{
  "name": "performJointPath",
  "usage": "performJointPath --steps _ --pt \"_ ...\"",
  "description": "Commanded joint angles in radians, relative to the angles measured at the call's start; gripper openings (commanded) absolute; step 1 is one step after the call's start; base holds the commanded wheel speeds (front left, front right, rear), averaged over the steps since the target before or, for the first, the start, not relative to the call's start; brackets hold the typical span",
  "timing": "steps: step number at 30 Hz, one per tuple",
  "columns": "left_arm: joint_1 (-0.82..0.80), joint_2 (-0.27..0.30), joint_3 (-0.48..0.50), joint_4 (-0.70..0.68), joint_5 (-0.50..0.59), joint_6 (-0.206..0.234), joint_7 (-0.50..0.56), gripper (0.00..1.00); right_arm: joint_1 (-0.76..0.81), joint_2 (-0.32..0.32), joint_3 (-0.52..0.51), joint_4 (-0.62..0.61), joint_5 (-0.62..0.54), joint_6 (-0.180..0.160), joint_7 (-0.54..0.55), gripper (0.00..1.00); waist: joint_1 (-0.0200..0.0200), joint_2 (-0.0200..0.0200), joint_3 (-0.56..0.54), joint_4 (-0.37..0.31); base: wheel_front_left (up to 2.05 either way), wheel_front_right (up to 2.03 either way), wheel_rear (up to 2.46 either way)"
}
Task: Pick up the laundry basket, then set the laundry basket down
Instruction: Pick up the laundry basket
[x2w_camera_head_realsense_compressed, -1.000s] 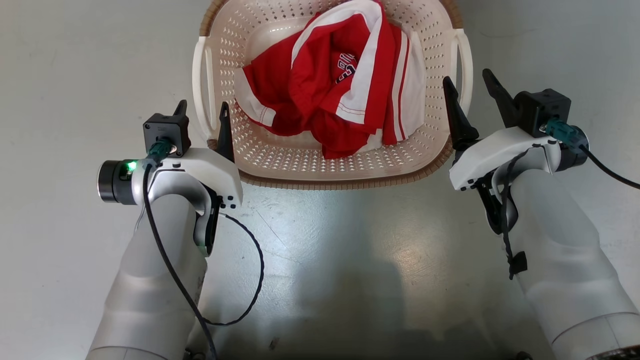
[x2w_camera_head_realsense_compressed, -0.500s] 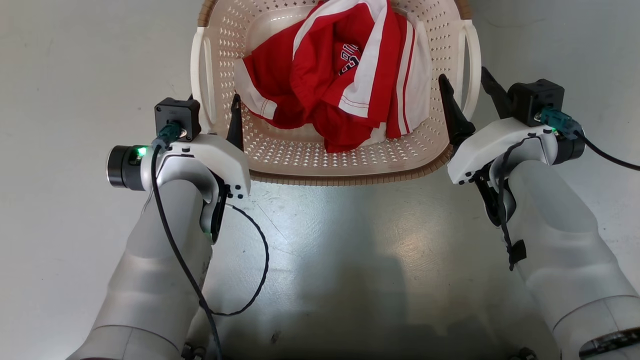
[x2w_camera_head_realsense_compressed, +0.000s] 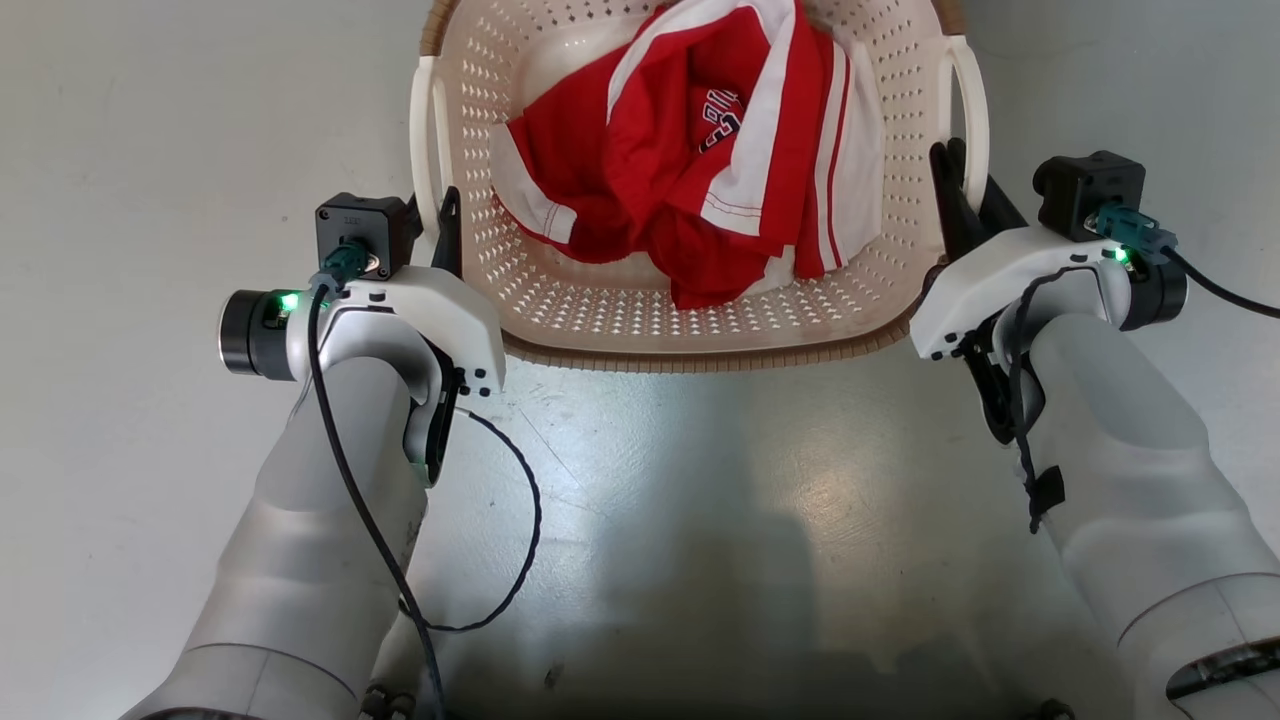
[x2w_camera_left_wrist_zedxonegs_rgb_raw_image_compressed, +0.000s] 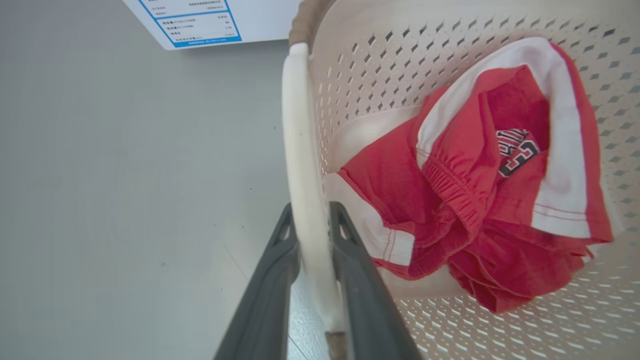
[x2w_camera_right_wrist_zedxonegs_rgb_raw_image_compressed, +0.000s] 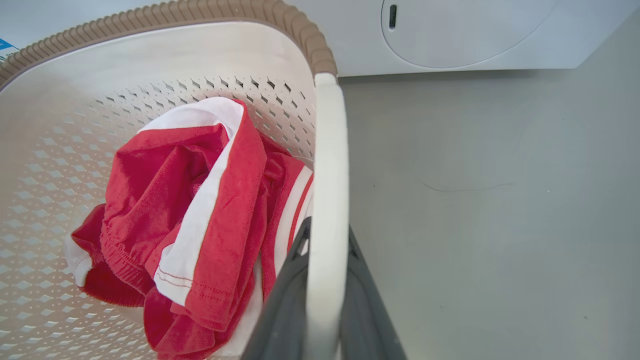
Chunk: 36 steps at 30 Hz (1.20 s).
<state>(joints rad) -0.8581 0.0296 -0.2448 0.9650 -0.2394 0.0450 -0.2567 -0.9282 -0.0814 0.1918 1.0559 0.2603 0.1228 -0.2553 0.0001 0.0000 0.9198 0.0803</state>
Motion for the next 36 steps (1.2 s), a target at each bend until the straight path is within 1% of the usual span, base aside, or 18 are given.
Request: performJointPath --steps 1,9,14,25,36 --pt "0.016 0.021 0.006 -0.012 -0.004 0.010 -0.005 0.00 0.032 0.031 0.027 -0.003 0.003 0.008 -0.006 0.00 -0.0001 0.0000 -0.008 -0.002 0.00 0.00 0.00" --pt "0.050 0.021 0.000 -0.013 -0.020 0.022 -0.005 0.00 0.057 0.031 0.042 0.024 0.035 0.008 -0.006 0.00 -0.0001 0.0000 -0.067 -0.017 0.00 0.00 0.00" --pt "0.085 0.021 -0.004 -0.010 -0.033 0.029 -0.005 0.00 0.080 0.031 0.066 0.041 0.062 0.008 -0.006 0.00 -0.0001 0.0000 -0.129 -0.028 0.00 0.00 0.00" --pt "0.201 0.021 -0.014 0.021 -0.073 0.038 -0.005 0.00 0.175 0.031 0.167 0.078 0.158 0.008 -0.006 0.00 -0.0001 0.0000 -0.305 -0.046 0.00 0.00 0.00" --pt "0.349 0.021 -0.064 0.085 -0.144 0.043 -0.005 0.00 0.311 0.031 0.274 0.143 0.246 0.008 -0.006 0.00 -0.0001 0.0000 -0.517 -0.051 0.00 0.00 0.00"
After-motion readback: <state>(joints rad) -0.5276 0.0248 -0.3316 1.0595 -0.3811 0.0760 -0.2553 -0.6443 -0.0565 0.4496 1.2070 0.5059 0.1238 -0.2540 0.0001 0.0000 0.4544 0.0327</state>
